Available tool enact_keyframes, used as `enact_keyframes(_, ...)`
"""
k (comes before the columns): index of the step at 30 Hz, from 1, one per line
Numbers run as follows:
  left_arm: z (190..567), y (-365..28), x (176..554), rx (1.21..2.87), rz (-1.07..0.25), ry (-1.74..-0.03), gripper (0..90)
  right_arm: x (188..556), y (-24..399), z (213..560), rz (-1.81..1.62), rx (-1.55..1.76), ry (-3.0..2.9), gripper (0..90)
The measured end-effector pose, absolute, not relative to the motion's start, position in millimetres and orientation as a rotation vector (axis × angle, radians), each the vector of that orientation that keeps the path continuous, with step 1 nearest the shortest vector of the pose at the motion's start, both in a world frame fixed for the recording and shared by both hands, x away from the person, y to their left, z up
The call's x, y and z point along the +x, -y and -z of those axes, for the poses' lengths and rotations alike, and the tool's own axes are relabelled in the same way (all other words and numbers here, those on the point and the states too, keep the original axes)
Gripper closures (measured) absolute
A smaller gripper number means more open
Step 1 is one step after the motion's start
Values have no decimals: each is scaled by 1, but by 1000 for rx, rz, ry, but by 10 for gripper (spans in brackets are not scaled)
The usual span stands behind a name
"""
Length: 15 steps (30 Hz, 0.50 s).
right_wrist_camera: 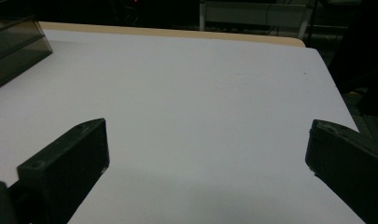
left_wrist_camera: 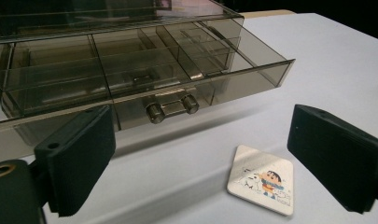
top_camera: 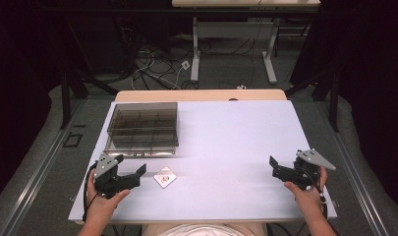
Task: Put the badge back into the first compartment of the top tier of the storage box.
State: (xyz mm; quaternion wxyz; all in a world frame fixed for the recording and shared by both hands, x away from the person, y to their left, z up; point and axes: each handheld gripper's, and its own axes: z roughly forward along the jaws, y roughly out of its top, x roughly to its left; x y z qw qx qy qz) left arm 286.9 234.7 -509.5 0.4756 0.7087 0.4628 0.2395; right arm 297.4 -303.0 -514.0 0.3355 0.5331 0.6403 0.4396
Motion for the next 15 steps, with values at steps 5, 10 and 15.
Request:
enact_keyframes(5, 508, -234, 286, 1733, -588, -1116, 94, 297, 297, 516, -1145, 1350, -1719, 0)
enact_keyframes(10, 509, -231, 288, 1799, -571, -1069, 93, 296, 294, 515, -1163, 1332, -1750, 0)
enact_keyframes(15, 511, -225, 289, 1834, -581, -1031, 72, 296, 291, 516, -1163, 1325, -1770, 0)
